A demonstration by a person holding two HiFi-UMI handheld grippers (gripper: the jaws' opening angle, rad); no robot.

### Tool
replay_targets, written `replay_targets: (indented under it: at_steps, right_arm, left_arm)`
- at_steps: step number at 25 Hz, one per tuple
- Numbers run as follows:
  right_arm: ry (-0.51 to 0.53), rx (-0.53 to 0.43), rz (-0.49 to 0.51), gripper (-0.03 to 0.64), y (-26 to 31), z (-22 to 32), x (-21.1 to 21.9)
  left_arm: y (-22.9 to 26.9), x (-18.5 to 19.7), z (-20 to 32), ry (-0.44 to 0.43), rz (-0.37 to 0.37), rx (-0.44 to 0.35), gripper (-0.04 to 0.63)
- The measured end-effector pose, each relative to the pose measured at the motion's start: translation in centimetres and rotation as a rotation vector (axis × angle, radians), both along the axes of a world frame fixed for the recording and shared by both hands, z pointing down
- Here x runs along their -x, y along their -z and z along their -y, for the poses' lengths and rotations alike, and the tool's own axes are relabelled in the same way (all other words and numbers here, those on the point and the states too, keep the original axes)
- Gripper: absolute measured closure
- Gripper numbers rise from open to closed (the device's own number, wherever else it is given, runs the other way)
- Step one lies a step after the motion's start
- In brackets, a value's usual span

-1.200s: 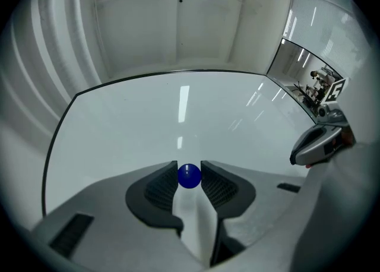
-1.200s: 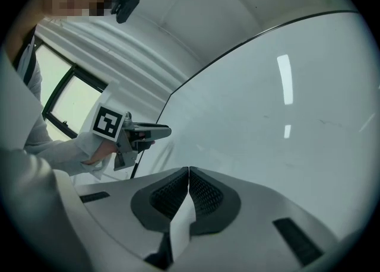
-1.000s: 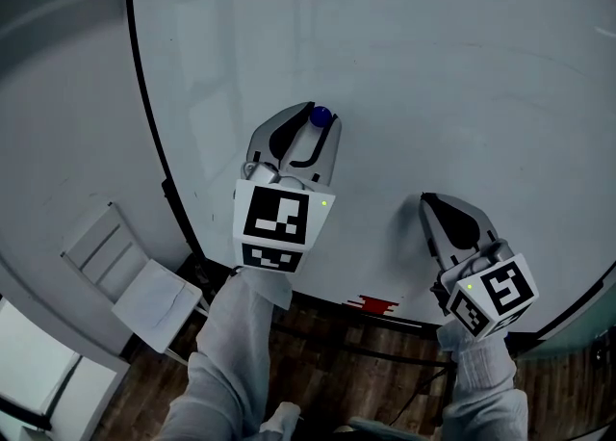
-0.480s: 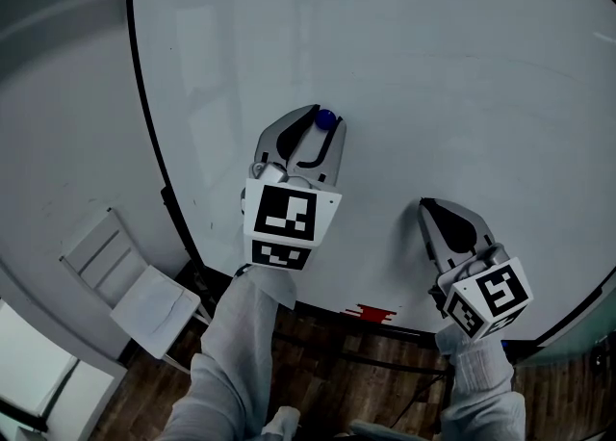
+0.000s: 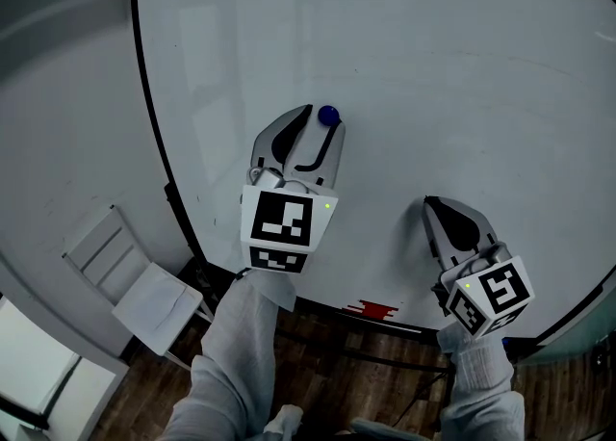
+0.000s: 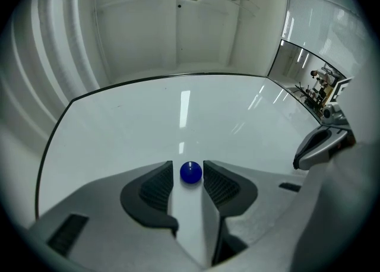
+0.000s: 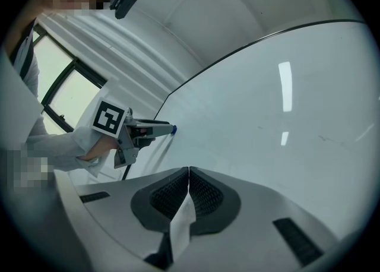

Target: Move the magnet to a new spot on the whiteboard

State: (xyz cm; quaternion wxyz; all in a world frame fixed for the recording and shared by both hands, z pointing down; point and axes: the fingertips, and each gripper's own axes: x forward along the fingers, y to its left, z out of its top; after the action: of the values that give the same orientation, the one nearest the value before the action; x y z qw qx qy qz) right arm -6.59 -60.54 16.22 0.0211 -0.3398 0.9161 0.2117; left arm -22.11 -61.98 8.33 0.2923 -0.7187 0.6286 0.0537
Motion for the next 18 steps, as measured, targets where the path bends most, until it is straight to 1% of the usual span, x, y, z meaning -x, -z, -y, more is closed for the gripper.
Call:
replay_targets:
  at_steps: [3,9,18]
  right_arm:
    - [-0.002,0.013,0.009,0.589,-0.4,-0.2,0.0]
    - [-0.002,0.039,0.017,0.589,-1.8,-0.7,0.2]
    - [-0.03,0.083,0.022,0.589,-4.1,-1.2,-1.0]
  left_arm:
    - [-1.0,0.5,-0.4,-0.011,-0.016,0.016,0.442]
    - [-3.8,1.5,-0.7,-0.04,-0.057,0.076,0.442]
    - [-7.9,1.2,-1.1,-0.093,-0.107,0.152,0.442]
